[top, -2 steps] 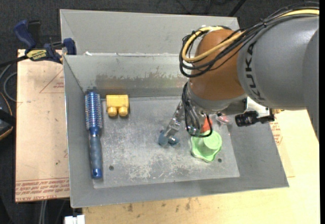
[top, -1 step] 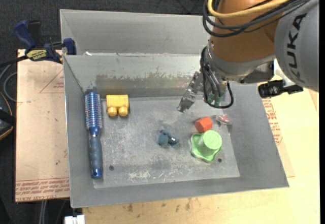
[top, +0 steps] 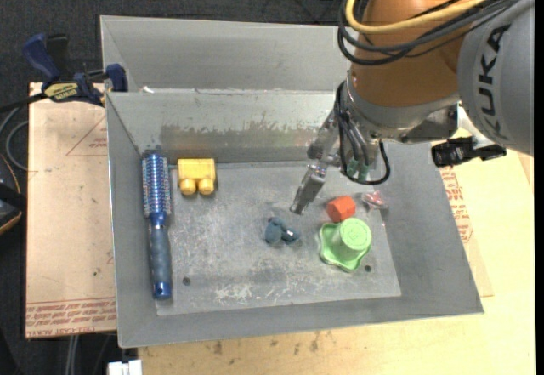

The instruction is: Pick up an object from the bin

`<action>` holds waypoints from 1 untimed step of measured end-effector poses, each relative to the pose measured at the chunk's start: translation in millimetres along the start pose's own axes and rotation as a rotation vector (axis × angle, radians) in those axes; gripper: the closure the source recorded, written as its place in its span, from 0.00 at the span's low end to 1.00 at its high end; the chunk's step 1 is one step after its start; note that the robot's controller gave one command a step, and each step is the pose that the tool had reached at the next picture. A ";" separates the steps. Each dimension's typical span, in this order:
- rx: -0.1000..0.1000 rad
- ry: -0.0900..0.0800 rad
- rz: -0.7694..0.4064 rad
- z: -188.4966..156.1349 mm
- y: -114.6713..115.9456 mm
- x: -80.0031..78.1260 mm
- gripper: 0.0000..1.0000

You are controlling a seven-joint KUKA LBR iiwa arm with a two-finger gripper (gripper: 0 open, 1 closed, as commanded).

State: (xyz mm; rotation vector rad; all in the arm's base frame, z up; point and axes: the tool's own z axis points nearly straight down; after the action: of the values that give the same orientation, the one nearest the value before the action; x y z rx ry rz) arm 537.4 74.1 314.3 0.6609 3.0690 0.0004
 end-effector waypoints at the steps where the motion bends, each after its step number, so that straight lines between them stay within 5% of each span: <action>1: 0.004 0.009 -0.131 142.6 25.5 7.8 0.00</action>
Offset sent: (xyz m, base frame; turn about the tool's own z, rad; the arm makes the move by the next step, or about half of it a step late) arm 0.0051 0.0256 -0.1372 -0.1301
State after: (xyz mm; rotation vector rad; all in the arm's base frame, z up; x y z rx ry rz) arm 541.1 100.5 171.7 0.4607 3.1149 -0.0025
